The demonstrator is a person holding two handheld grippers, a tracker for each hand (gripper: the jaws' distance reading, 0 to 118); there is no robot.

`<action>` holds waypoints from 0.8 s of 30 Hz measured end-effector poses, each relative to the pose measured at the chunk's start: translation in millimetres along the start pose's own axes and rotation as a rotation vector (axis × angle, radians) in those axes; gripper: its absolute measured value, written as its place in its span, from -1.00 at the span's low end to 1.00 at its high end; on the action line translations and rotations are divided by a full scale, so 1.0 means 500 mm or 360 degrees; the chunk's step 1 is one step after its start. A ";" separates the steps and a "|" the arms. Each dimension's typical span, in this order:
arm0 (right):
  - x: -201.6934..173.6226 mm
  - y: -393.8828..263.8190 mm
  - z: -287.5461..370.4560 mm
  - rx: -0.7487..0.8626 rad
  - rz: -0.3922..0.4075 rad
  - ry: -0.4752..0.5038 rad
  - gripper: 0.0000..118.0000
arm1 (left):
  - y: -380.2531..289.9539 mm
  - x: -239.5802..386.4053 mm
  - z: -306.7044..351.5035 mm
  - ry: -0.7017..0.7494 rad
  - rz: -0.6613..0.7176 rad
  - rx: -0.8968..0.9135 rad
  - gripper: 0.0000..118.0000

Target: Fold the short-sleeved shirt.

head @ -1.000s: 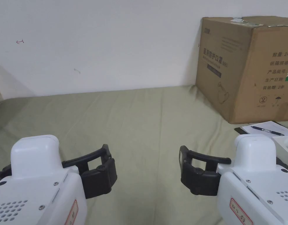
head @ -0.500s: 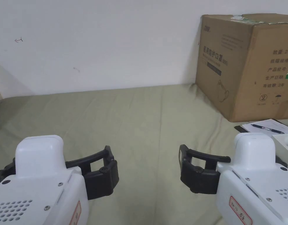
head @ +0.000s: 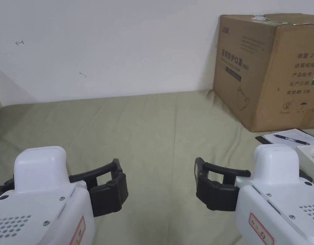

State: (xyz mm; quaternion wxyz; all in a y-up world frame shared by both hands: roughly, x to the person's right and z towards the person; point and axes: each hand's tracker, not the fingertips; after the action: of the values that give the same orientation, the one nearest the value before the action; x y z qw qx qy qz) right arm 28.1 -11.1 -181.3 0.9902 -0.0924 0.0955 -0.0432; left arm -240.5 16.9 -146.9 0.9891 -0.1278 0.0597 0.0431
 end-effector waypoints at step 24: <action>0.006 -0.005 -0.010 -0.0012 0.0009 -0.0019 1.00 | -0.001 0.008 -0.004 0.0032 -0.0039 0.0030 1.00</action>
State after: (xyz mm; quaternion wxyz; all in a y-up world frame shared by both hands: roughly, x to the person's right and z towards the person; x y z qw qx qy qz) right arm 30.2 -14.9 -186.1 0.9905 -0.0961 0.0900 -0.0394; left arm -236.9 16.4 -149.3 0.9900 -0.1197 0.0685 0.0290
